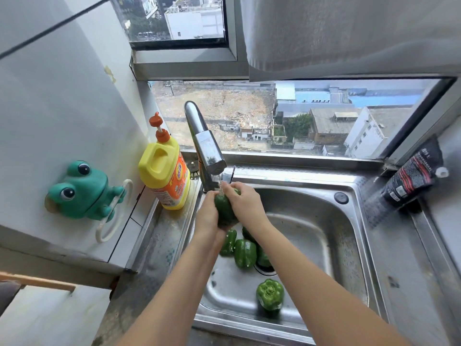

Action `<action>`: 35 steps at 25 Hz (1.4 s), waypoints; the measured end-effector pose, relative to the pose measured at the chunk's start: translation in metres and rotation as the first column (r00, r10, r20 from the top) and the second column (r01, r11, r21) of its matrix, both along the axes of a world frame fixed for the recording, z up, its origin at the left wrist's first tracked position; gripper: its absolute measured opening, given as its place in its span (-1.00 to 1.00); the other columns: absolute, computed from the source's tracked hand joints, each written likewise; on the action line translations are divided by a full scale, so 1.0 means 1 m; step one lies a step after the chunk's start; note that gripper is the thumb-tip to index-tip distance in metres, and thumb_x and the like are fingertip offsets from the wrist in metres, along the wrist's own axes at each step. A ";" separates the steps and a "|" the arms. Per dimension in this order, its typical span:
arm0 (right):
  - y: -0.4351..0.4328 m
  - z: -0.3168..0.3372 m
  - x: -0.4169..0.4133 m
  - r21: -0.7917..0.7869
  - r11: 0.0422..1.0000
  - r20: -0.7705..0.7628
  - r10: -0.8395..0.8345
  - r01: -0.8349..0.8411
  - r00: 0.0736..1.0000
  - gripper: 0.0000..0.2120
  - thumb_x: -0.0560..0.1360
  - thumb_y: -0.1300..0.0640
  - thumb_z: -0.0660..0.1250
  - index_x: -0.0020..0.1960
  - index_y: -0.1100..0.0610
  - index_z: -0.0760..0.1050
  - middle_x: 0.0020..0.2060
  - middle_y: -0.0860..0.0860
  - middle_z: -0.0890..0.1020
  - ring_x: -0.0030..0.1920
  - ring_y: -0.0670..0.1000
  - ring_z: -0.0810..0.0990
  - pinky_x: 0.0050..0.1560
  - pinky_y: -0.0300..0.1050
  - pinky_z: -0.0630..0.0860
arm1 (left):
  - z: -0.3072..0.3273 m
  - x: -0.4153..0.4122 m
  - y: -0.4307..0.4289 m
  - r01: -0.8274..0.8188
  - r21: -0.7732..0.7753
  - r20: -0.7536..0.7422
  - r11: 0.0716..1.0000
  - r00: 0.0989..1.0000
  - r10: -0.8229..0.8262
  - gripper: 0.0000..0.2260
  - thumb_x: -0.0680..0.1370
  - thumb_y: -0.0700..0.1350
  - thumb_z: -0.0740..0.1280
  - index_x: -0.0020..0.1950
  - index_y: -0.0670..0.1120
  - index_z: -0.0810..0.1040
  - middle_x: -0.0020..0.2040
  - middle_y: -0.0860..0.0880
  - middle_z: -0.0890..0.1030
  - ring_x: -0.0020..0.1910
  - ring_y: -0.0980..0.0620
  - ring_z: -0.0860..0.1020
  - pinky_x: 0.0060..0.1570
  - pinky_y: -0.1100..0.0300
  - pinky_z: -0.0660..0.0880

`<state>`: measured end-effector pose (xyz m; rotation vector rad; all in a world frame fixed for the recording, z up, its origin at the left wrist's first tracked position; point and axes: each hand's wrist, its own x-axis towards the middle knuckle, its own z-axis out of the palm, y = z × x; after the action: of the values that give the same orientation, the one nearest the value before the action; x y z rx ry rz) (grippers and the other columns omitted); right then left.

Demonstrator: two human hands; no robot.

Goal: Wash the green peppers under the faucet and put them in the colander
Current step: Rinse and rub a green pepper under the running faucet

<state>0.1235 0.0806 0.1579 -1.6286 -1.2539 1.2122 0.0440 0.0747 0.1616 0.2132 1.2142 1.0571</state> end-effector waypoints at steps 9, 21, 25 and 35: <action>-0.013 -0.005 0.018 0.349 0.933 0.201 0.016 -0.087 0.980 -0.78 0.55 0.05 0.28 0.17 0.06 0.53 -0.03 -0.02 0.65 -0.05 -0.10 0.56 0.04 -0.25 0.47 | 0.005 -0.005 0.011 0.042 -0.073 0.159 0.996 0.987 -0.030 -0.83 0.55 -0.06 0.21 -0.14 -0.10 0.54 -0.20 -0.16 0.59 -0.19 -0.10 0.57 -0.25 0.03 0.59; -0.016 -0.015 0.021 0.307 0.945 0.059 0.100 -0.114 0.993 -0.75 0.51 0.03 0.34 0.19 -0.04 0.54 0.01 -0.11 0.63 0.06 -0.15 0.58 0.14 -0.20 0.52 | 0.009 -0.024 0.001 0.155 0.009 0.004 0.988 0.988 -0.155 -0.73 0.55 0.07 0.29 0.00 -0.14 0.52 -0.21 -0.24 0.66 -0.14 -0.19 0.62 0.00 -0.20 0.54; -0.018 -0.001 0.030 0.239 0.965 -0.179 0.154 -0.109 0.972 -0.72 0.38 0.18 0.51 0.07 0.05 0.60 -0.02 0.03 0.68 0.00 -0.12 0.63 0.05 -0.29 0.54 | 0.012 -0.025 -0.002 0.165 0.099 0.043 0.981 0.984 -0.170 -0.72 0.46 0.04 0.36 -0.04 -0.16 0.57 -0.23 -0.20 0.68 -0.21 -0.14 0.65 -0.05 -0.09 0.57; -0.011 0.011 0.006 0.173 0.977 -0.095 -0.108 0.123 0.990 -0.74 0.46 -0.10 0.38 0.01 0.05 0.48 -0.04 0.01 0.56 -0.01 -0.02 0.55 0.03 -0.13 0.51 | -0.001 0.000 -0.008 0.136 0.300 -0.289 0.944 0.956 -0.046 -0.56 0.51 0.27 0.15 0.12 -0.03 0.55 0.05 -0.14 0.65 0.05 -0.14 0.64 0.00 -0.11 0.59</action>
<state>0.1298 0.0701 0.1690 -1.4828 -1.1628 1.0549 0.0436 0.0670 0.1604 0.6829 1.2648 1.1637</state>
